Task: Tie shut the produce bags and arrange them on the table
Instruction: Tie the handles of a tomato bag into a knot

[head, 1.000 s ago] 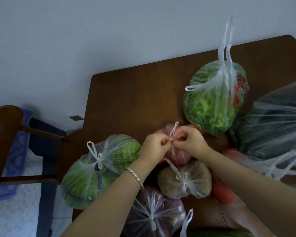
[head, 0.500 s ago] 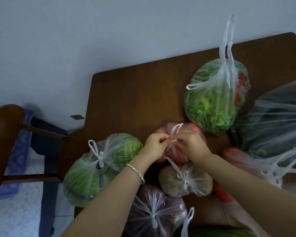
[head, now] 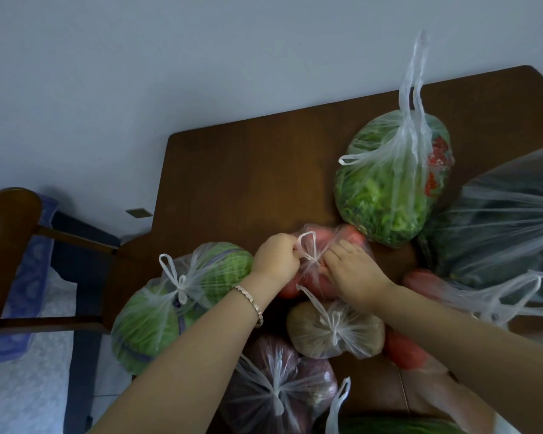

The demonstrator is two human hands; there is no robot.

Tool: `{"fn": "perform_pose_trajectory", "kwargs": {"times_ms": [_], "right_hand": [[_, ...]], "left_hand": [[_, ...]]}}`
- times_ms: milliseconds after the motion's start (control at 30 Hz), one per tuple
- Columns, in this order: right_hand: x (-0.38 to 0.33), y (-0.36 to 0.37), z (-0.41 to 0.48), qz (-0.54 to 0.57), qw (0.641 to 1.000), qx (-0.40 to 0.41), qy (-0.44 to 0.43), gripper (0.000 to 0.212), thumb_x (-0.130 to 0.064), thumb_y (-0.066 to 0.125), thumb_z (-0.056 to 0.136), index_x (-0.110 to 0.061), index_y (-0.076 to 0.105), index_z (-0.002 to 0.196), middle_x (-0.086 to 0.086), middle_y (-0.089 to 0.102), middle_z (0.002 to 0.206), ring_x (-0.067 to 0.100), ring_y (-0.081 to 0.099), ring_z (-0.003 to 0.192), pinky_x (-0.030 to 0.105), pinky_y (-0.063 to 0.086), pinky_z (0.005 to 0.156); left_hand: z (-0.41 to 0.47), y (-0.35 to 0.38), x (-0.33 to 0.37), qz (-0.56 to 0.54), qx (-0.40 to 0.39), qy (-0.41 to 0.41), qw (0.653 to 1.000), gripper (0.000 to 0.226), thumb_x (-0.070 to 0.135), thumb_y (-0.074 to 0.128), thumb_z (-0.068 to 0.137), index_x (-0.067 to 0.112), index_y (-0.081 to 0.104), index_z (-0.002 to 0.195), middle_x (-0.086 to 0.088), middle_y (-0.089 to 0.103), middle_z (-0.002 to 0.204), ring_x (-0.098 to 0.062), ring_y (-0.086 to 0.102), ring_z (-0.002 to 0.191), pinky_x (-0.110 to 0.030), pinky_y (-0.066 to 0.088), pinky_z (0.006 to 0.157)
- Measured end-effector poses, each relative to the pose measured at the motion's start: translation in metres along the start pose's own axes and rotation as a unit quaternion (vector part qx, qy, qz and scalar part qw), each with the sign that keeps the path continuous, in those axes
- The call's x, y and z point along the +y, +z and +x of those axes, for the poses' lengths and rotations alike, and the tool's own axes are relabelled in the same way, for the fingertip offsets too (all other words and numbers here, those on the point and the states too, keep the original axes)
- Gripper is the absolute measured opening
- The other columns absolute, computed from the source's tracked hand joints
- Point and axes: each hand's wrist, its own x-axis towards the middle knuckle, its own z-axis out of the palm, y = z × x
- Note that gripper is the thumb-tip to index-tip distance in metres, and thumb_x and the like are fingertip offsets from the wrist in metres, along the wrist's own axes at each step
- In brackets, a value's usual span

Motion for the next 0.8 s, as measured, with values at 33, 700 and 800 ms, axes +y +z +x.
{"fn": "perform_pose_trajectory", "kwargs": {"times_ms": [33,700,800], "right_hand": [[0.001,0.003,-0.001,0.018,1.0,-0.009,0.008,0.013,-0.016,0.06,0.085,-0.004,0.061,0.081,0.015,0.063,0.083,0.03,0.06,0.08,0.037,0.049,0.076],[-0.005,-0.001,0.019,0.591,0.767,-0.016,0.249,0.038,0.016,0.043,0.085,-0.015,0.034,0.066,0.001,0.036,0.058,-0.002,0.037,0.042,0.011,0.031,0.046],[-0.002,0.001,0.016,0.56,0.782,-0.023,0.27,0.04,0.013,0.042,0.087,-0.017,0.028,0.064,0.0,0.03,0.059,0.004,0.03,0.047,0.015,0.027,0.047]], "left_hand": [[0.0,0.0,0.001,-0.001,0.005,-0.015,1.0,0.015,0.011,0.054,0.083,0.007,0.065,0.074,-0.012,0.067,0.086,-0.031,0.061,0.083,-0.031,0.042,0.064],[-0.002,-0.003,0.011,0.04,-0.024,-0.035,0.998,0.015,0.007,0.051,0.083,0.003,0.066,0.081,-0.016,0.068,0.09,-0.034,0.062,0.086,-0.03,0.042,0.064],[-0.001,-0.003,0.009,0.078,-0.017,-0.035,0.996,0.014,0.005,0.051,0.082,0.005,0.065,0.079,-0.015,0.067,0.089,-0.034,0.062,0.085,-0.031,0.041,0.063]]}}
